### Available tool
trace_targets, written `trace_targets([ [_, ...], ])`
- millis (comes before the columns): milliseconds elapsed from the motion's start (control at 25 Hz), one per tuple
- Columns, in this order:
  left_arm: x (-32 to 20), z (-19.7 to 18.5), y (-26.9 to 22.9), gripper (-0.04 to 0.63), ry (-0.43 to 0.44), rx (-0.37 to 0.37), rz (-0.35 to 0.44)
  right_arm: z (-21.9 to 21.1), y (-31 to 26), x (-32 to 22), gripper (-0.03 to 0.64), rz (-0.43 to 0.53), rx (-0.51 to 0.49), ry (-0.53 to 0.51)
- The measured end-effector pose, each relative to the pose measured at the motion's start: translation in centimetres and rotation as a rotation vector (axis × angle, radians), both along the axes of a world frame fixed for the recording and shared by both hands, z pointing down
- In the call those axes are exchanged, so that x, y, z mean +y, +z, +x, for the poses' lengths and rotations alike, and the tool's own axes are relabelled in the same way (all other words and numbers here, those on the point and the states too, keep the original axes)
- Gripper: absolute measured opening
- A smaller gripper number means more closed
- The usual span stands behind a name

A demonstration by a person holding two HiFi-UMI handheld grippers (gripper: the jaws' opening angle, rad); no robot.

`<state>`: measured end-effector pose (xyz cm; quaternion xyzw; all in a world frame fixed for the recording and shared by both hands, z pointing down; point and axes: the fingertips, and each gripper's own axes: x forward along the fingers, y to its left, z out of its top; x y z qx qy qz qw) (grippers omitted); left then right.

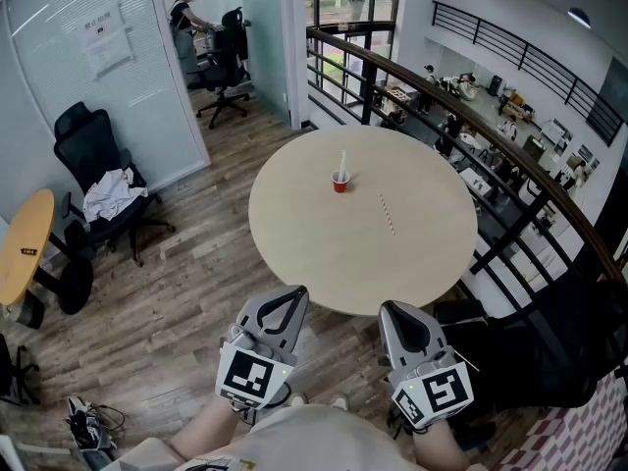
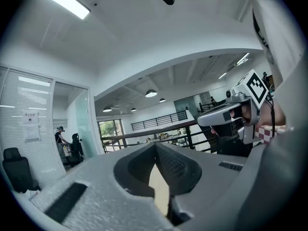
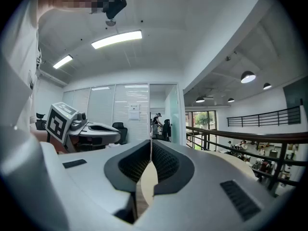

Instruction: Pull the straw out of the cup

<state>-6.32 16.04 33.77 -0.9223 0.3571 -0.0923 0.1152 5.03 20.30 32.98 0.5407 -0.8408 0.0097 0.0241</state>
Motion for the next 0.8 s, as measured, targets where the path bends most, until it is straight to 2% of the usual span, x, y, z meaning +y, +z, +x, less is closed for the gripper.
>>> trace_targets([
  [120,0.7,-0.2,-0.8,0.012,0.005,0.012,0.011,-0.2,0.0,0.3,0.029,0.002,-0.014,0.000],
  [640,1.2,0.1,-0.3,0.012,0.007,0.012,-0.029,-0.4,-0.5,0.7,0.029,0.000,-0.037,-0.011],
  [800,1.3,1.0,0.3,0.012,0.007,-0.013,-0.035,0.2,-0.2,0.9,0.029,-0.014,-0.094,-0.031],
])
